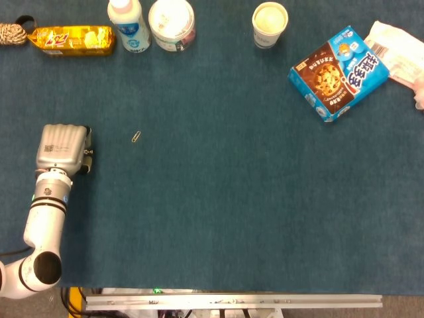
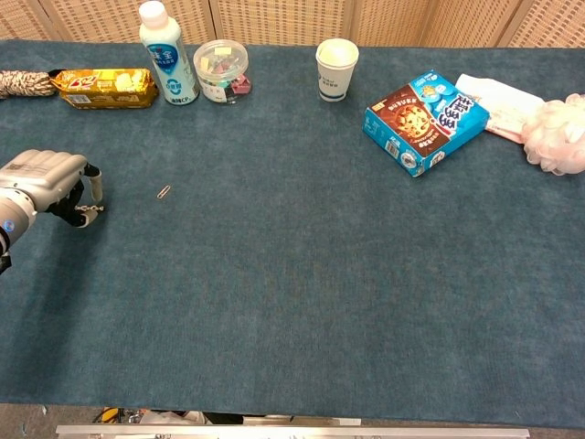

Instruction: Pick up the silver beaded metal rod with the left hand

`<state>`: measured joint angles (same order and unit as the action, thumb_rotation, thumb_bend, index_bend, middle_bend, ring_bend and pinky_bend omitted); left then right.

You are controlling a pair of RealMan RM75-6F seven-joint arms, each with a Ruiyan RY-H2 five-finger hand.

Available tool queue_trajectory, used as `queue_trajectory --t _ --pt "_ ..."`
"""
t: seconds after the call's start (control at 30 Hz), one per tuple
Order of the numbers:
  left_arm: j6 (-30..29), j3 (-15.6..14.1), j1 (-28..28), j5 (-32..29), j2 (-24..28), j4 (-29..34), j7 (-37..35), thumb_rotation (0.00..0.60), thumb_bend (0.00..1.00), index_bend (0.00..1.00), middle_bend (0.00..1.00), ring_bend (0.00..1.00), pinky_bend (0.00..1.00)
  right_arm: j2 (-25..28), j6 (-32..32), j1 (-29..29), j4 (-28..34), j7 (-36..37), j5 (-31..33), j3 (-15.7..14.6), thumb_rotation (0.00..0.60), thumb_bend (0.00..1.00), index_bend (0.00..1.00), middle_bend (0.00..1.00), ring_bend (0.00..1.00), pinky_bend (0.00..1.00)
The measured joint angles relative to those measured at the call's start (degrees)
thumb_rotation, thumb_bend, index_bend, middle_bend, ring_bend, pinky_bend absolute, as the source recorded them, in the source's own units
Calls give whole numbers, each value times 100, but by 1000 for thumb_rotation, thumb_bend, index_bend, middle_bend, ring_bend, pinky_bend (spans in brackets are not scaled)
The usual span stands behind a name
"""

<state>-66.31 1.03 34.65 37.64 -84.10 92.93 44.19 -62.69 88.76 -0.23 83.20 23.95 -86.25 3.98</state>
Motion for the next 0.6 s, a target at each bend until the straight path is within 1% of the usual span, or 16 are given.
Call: queue_trajectory --t 0.2,0.6 --pt "9 64 -5 -53 -125 -150 -30 600 327 436 753 822 961 6 7 -18 2 5 5 -3 600 150 430 517 397 364" --pt "14 77 -55 -31 -223 -283 -71 600 327 446 756 824 965 4 7 -28 -2 1 10 4 600 151 430 517 397 364"
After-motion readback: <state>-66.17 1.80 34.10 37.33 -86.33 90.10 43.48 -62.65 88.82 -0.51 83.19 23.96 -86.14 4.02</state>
